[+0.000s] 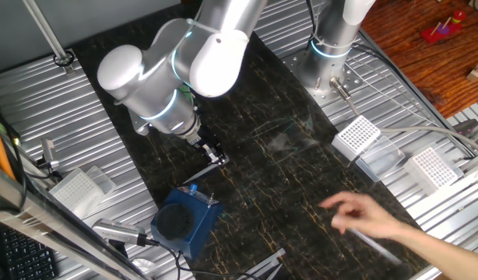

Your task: Insert a large pipette tip into the holder for large pipette tips

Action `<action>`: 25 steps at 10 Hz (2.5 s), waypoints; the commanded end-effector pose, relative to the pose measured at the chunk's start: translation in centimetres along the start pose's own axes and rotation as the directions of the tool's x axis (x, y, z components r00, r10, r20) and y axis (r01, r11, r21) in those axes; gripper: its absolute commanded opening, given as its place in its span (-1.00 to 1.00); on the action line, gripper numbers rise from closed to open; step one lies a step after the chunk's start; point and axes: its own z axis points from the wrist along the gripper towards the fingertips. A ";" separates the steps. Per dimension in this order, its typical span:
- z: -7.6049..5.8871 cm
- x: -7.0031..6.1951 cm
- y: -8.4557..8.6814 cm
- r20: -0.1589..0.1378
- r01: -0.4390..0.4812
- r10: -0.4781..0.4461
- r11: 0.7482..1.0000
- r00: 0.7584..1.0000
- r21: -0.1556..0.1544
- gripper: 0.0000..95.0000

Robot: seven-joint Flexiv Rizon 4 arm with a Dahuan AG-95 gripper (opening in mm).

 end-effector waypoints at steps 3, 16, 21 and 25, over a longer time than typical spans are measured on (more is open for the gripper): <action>-0.2 0.0 0.2 -0.012 0.004 -0.004 1.000 1.000 -0.012 -1.00; -1.1 -0.4 1.7 -0.067 0.052 -0.051 0.999 0.996 0.009 -1.00; 0.0 0.3 -0.2 0.024 -0.008 0.008 1.000 1.000 -0.001 -1.00; 0.1 0.4 -0.5 0.008 0.050 -0.050 0.998 0.999 -0.024 -1.00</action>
